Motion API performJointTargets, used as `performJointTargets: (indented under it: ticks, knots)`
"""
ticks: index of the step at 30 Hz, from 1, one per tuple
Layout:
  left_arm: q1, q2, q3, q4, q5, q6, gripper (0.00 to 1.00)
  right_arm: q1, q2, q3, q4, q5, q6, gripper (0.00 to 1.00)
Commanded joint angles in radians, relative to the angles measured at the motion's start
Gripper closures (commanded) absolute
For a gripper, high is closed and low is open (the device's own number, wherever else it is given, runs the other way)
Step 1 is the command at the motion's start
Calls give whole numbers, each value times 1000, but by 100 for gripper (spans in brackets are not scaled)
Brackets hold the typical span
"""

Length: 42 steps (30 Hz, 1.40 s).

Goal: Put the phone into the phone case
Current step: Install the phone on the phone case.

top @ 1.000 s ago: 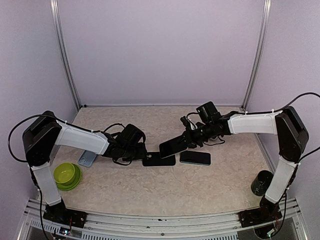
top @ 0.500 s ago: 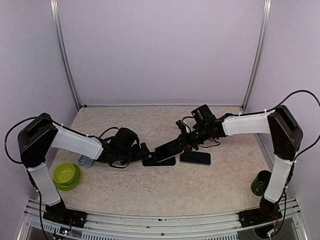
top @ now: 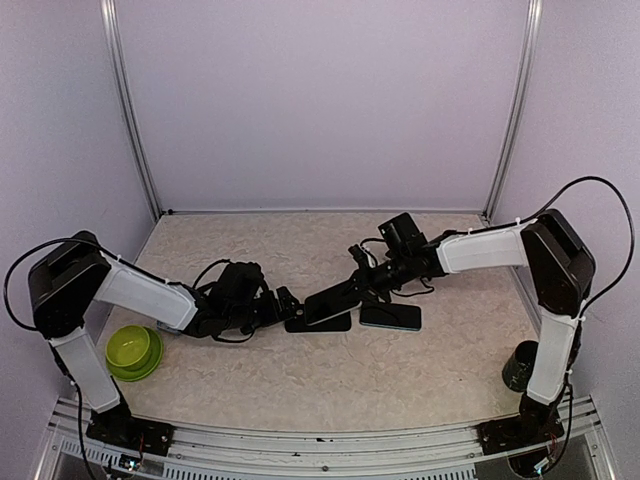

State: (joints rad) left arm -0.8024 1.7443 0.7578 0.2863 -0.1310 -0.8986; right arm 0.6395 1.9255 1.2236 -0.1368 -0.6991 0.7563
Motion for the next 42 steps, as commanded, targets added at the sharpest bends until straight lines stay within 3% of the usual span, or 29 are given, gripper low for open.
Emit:
performJointTargets:
  ticks: [1, 21, 42]
  knots:
    - [5, -35, -38, 117, 39, -16, 1, 6, 20, 35, 78, -52, 46, 100]
    - [2, 22, -78, 271, 126, -44, 1, 6, 95, 52, 134, -98, 142, 100]
    - [-18, 50, -80, 309, 157, -70, 1, 12, 135, 34, 175, -125, 166, 100]
